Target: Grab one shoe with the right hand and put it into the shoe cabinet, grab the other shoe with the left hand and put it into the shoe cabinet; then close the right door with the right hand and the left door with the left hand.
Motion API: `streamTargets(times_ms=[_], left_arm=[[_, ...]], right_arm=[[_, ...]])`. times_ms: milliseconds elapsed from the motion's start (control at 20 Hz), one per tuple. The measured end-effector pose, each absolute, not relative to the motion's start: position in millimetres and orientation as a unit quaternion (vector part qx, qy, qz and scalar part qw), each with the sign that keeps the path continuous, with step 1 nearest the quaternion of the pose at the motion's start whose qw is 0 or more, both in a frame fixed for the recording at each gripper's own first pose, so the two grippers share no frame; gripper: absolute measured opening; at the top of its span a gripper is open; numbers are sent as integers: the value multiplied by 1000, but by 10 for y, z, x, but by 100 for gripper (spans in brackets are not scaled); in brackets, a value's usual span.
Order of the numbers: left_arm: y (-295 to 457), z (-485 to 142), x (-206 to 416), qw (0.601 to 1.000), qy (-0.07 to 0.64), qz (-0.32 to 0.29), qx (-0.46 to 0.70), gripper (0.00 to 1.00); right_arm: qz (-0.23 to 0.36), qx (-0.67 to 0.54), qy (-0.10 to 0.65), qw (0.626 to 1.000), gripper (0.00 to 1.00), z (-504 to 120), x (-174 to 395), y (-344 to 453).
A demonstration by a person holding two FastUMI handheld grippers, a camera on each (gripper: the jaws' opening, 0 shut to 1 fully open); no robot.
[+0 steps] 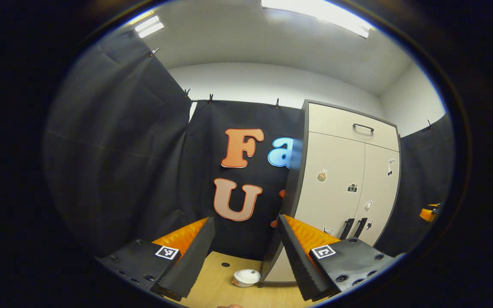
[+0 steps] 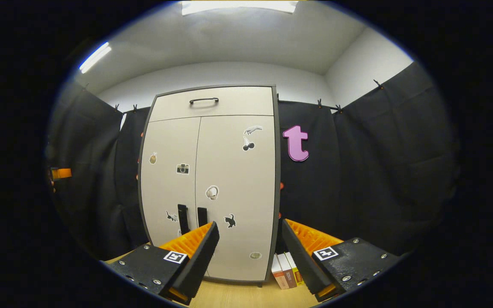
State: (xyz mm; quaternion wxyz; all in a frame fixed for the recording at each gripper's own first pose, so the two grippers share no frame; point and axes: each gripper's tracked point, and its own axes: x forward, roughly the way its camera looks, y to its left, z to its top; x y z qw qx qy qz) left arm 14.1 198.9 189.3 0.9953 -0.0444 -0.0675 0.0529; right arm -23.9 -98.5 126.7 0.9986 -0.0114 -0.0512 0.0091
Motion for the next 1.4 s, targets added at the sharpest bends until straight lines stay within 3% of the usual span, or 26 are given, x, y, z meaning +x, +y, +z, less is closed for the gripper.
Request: streamTargets(times_ms=[750,1400], left_arm=[[2057,1975,20,993,-82,71,-40,96],[1928,1979,94,995,-82,47,-38,99]], right_arm=[[32,-13,-48,998,92,1238,-204,-864],[14,-2,-49,999,92,1210,-294,-983]])
